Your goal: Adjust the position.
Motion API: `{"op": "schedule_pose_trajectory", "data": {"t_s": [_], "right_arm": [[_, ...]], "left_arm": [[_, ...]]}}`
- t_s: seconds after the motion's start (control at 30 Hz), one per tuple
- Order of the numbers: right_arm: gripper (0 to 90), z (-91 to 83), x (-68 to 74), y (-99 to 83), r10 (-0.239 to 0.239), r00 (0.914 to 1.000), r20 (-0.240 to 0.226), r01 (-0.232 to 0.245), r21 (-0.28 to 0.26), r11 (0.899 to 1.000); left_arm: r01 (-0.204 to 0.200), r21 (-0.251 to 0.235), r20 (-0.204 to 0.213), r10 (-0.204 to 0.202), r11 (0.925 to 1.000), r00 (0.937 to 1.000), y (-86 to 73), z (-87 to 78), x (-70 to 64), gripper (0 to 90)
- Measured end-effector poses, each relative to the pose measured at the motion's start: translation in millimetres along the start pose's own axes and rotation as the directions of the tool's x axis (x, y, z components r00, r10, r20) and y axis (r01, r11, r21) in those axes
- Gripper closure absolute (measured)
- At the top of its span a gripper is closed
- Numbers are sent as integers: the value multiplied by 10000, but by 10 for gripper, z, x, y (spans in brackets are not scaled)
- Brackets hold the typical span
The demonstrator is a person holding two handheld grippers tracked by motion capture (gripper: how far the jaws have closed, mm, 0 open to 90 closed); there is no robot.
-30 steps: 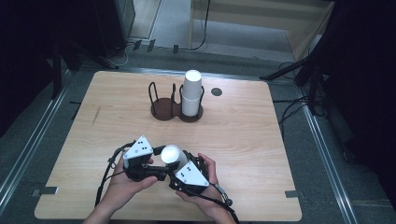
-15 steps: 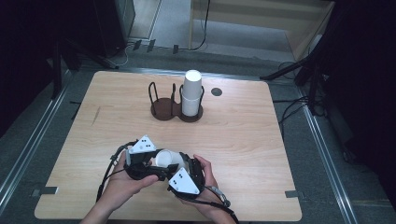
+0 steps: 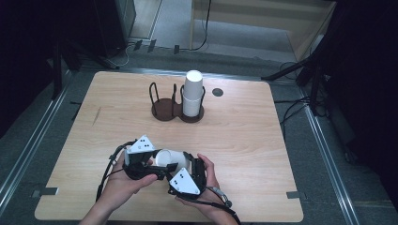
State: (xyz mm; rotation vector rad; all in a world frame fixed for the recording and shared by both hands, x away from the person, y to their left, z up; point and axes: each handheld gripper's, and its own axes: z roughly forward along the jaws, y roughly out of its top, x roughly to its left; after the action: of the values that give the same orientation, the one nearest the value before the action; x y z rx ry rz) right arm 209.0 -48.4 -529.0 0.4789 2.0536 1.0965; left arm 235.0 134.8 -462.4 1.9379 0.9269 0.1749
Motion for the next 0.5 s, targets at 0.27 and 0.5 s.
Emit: {"op": "schedule_pose_trajectory", "data": {"t_s": [0.27,0.5], "right_arm": [[121,-77,-86,41,613,9980,166,-603,-542,9967],[121,-86,-137,35,1013,9946,240,-999,-529,9936]], "left_arm": [[-100,-1643,-750,-24,9864,9972,-13,-104,75,336],[-166,-2400,-925,-58,9706,9957,-31,-161,123,335]]}}
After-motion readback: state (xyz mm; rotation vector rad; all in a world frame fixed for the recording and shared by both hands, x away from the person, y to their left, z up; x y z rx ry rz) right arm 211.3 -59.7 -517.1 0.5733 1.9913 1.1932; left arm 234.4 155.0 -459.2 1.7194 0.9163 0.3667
